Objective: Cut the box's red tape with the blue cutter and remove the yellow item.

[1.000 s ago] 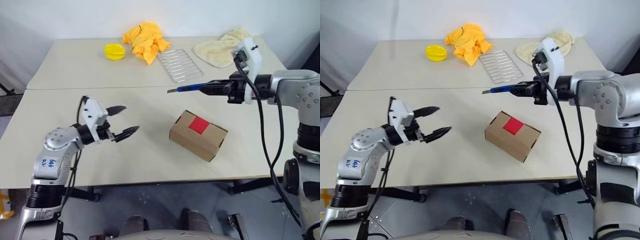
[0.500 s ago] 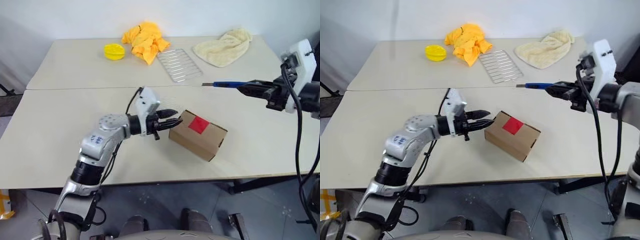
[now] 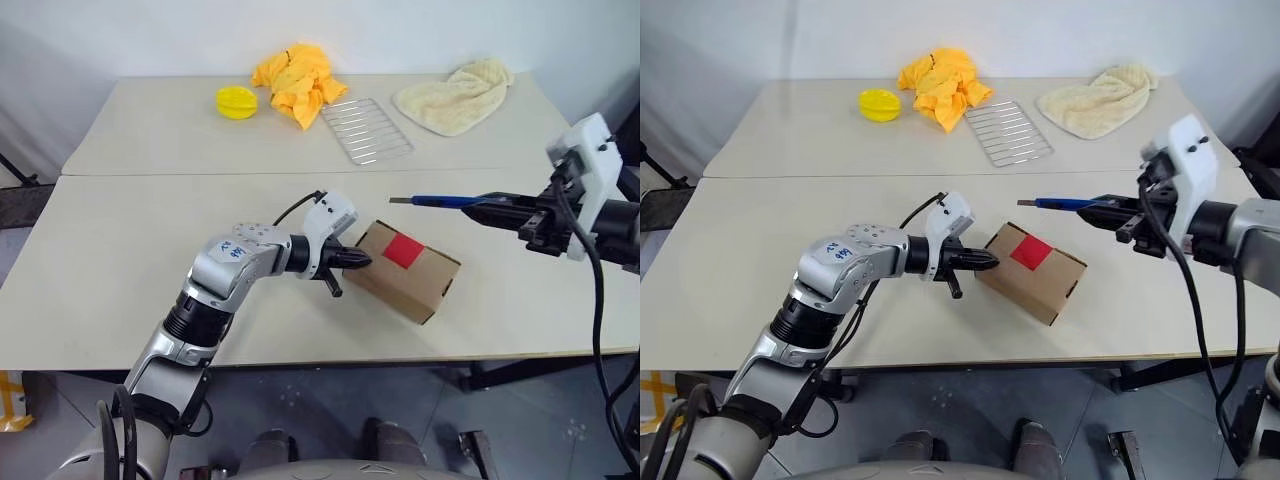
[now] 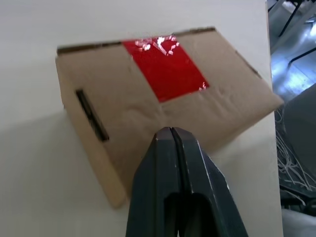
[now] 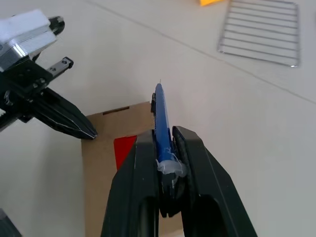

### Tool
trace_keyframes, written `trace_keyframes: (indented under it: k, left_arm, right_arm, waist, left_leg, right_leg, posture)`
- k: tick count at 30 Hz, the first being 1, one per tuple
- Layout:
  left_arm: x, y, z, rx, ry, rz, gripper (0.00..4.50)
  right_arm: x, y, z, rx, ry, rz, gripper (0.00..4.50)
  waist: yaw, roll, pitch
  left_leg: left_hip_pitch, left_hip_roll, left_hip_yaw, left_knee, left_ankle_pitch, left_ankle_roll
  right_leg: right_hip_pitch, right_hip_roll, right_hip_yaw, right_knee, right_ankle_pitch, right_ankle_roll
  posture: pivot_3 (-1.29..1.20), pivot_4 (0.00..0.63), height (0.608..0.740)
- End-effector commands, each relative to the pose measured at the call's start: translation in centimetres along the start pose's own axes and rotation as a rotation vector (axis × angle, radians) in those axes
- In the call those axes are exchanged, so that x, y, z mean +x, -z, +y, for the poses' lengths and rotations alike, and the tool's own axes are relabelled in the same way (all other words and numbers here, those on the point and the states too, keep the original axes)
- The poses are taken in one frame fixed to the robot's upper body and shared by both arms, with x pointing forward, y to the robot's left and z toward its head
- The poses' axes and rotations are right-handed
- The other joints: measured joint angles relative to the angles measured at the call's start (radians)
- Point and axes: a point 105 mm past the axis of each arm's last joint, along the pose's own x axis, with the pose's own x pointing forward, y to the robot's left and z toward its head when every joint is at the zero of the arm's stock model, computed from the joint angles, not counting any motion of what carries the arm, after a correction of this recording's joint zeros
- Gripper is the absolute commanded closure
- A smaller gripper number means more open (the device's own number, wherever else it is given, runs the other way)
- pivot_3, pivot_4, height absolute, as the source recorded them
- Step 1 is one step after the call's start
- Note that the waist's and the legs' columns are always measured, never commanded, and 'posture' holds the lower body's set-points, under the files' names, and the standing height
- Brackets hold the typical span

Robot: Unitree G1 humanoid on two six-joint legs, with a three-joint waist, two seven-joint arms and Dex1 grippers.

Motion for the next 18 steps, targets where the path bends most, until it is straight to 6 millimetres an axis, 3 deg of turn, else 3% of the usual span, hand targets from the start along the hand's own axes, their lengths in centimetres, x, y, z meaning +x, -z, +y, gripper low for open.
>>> trace_keyframes:
  k: [1, 8, 18]
  left_arm:
    - [-0.1, 0.1, -0.3, 0.029, 0.007, 0.033, 4.5]
    - [0.0, 0.2, -0.3, 0.04, 0.009, 0.041, 4.5]
    - [0.3, 0.0, 0.3, 0.035, -0.005, 0.049, 4.5]
  right_arm:
    - [0.3, 0.1, 0.0, -0.063, 0.011, 0.013, 4.34]
    - [1.0, 0.9, -0.9, -0.076, 0.022, 0.039, 4.34]
    - [1.1, 1.6, -0.4, -0.099, -0.022, 0.094, 4.34]
  waist:
    - [0.0, 0.0, 0.0]
    - [0.0, 0.0, 0.0]
    - [0.001, 0.0, 0.0]
  left_leg:
    - [0.0, 0.0, 0.0, 0.0, 0.0, 0.0]
    - [0.0, 0.0, 0.0, 0.0, 0.0, 0.0]
    - [0.0, 0.0, 0.0, 0.001, 0.0, 0.0]
  right_leg:
    - [0.0, 0.0, 0.0, 0.0, 0.0, 0.0]
    - [0.0, 0.0, 0.0, 0.0, 0.0, 0.0]
    - [0.001, 0.0, 0.0, 0.0, 0.0, 0.0]
  posture:
    - [0.0, 0.15, 0.74]
    - [0.0, 0.15, 0.74]
    - [0.0, 0.15, 0.74]
